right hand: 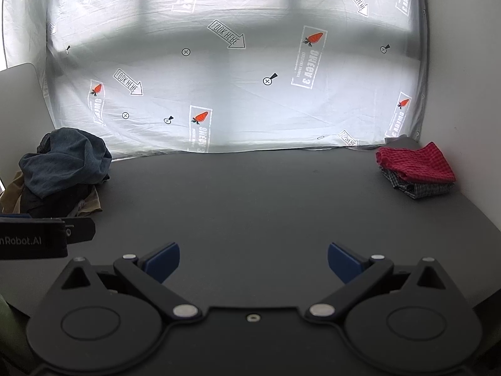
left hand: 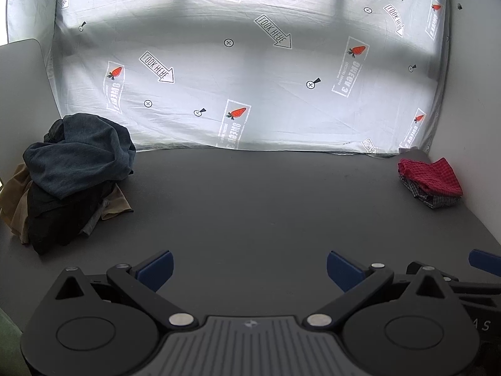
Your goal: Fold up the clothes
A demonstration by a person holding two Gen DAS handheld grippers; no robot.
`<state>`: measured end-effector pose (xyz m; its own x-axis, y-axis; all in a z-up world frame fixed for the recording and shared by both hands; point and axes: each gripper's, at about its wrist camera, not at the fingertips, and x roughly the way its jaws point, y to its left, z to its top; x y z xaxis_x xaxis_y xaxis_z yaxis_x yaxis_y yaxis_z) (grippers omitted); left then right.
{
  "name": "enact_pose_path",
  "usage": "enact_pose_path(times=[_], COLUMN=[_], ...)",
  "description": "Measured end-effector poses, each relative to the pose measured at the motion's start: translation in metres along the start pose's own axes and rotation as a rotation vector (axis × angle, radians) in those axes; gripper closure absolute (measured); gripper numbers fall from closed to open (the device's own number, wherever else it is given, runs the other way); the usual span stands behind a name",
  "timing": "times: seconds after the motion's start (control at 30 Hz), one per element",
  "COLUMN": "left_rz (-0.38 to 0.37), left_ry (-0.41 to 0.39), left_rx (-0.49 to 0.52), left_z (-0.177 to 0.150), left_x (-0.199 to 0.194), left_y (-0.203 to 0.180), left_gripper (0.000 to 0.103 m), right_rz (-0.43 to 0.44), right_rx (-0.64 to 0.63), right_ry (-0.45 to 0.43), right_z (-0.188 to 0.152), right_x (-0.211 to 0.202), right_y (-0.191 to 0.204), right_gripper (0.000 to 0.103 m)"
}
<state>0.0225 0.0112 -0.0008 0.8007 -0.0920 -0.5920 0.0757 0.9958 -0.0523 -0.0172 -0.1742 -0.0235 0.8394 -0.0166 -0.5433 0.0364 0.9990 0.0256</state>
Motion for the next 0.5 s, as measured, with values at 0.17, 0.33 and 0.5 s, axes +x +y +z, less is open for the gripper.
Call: enact_pose_path(times=[0.17, 0.33, 0.5], left_rz=[-0.032, -0.029, 0.047], left_ry=[0.01, 0.034, 0.047], left_rx=[-0.012, -0.021, -0.028], left_z=[0.007, 0.019, 0.048], left_x=[0.018, 0.044, 0.064], left_y=[-0.014, -0.031, -0.039], left_gripper=[0.0, 0.0, 0.0], right_rz=[-0.011, -0.014, 0.003], right_rx=[-0.02, -0.002, 0.041], right_ry=[0.016, 0.02, 0.049], right_z=[0.002, 0.013, 0.044], right_x=[0.009, 0.039, 0.092], right_y=[-0.006, -0.029, -0.046], right_gripper=[0.001, 0.001, 0.001])
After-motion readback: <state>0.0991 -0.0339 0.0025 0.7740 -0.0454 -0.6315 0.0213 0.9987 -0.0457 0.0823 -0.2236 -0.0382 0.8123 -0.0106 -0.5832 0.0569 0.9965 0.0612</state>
